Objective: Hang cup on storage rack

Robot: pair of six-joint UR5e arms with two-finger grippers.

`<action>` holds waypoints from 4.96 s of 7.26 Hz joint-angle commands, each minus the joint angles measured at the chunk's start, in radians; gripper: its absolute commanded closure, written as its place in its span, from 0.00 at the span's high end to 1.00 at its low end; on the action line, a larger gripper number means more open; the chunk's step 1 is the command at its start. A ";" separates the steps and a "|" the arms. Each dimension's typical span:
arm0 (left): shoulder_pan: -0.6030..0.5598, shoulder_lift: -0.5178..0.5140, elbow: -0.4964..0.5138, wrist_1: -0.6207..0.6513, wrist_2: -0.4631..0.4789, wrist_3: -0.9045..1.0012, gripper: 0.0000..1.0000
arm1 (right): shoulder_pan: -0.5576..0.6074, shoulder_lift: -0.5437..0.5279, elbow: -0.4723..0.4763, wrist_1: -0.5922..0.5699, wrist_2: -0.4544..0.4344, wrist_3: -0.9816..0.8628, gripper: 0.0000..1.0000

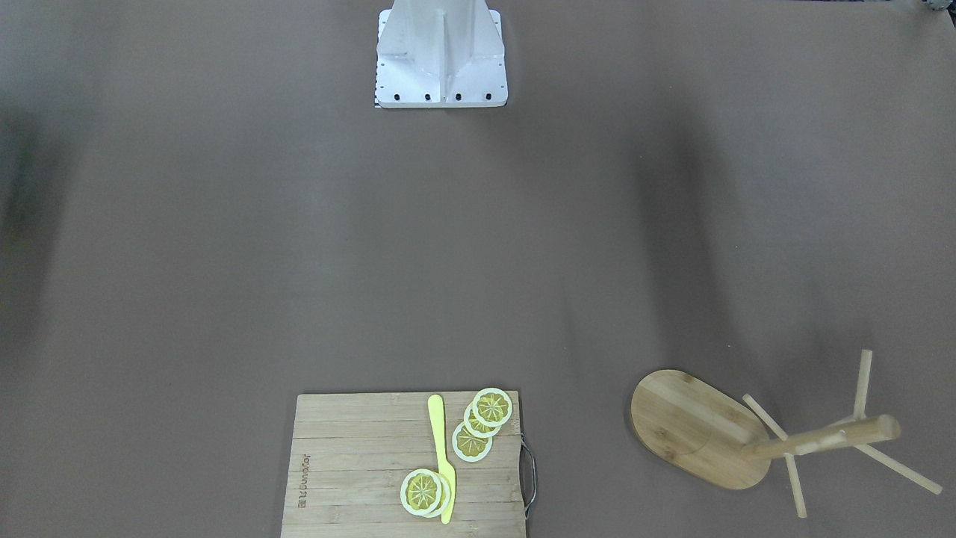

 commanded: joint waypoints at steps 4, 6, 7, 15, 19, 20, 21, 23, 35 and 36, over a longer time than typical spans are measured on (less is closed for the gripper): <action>0.000 0.001 -0.003 -0.001 -0.004 0.000 0.98 | 0.000 0.001 0.001 0.000 0.003 0.006 1.00; 0.000 0.001 -0.001 -0.001 -0.003 0.000 0.98 | 0.000 0.001 0.001 0.000 0.004 0.008 1.00; 0.000 0.001 -0.001 -0.001 -0.003 -0.001 0.98 | 0.000 0.002 0.001 0.000 0.004 0.008 1.00; 0.000 0.001 -0.005 -0.009 0.000 -0.007 0.98 | 0.000 0.005 0.009 0.000 0.004 0.009 1.00; 0.002 -0.003 -0.009 -0.018 -0.004 -0.007 0.98 | 0.000 0.011 0.011 0.000 0.007 0.011 1.00; 0.002 -0.023 -0.006 -0.016 -0.004 -0.004 0.98 | 0.000 0.011 0.011 0.000 0.010 0.009 1.00; 0.008 -0.031 0.006 -0.016 0.003 0.003 0.98 | 0.000 0.011 0.011 0.000 0.015 0.011 1.00; 0.014 -0.063 0.003 -0.031 -0.003 0.008 0.98 | 0.000 0.011 0.009 -0.002 0.019 0.009 1.00; 0.049 -0.065 0.022 -0.101 0.000 -0.003 0.98 | 0.161 -0.343 0.028 0.093 -0.037 -0.222 1.00; 0.049 -0.065 0.022 -0.101 0.000 -0.004 0.98 | 0.161 -0.343 -0.004 0.093 -0.059 -0.278 1.00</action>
